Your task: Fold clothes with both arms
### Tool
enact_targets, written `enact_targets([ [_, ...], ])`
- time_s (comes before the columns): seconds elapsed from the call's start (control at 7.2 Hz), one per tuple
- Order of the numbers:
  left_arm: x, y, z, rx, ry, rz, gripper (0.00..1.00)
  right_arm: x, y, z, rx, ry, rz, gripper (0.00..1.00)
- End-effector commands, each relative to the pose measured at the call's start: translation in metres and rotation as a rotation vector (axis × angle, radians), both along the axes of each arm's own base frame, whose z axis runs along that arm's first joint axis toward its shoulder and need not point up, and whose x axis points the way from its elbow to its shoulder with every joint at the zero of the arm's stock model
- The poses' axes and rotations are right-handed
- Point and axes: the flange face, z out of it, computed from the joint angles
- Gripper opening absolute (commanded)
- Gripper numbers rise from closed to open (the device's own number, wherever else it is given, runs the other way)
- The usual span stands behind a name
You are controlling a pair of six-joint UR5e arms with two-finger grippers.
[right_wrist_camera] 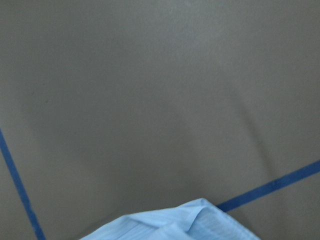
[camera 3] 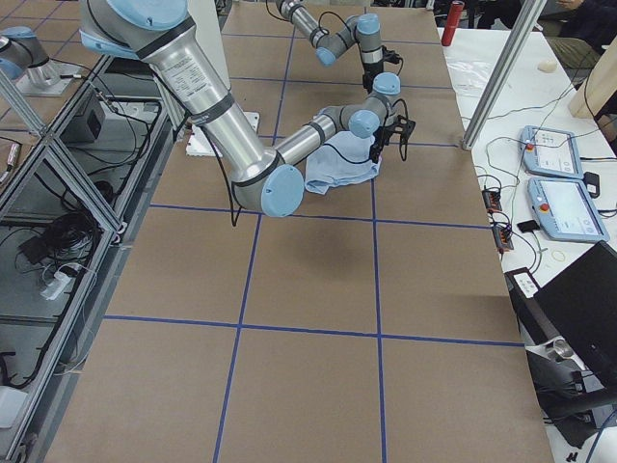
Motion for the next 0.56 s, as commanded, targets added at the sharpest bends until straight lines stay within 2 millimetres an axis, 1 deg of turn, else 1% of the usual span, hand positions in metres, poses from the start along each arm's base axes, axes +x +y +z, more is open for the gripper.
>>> enact_targets([
  [0.0, -0.053, 0.009, 0.03, 0.139, -0.064, 0.065, 1.0, 0.086, -0.033, 0.059, 0.125, 0.086, -0.058, 1.0],
  [0.14, -0.102, 0.013, 0.039, 0.237, -0.143, 0.131, 1.0, 0.148, -0.047, 0.104, 0.212, 0.146, -0.123, 1.0],
  [0.28, -0.155, 0.002, 0.038, 0.307, -0.221, 0.181, 1.0, 0.211, -0.05, 0.152, 0.277, 0.184, -0.204, 1.0],
  [0.42, -0.203, -0.011, 0.054, 0.359, -0.292, 0.24, 1.0, 0.268, -0.045, 0.195, 0.317, 0.182, -0.275, 1.0],
])
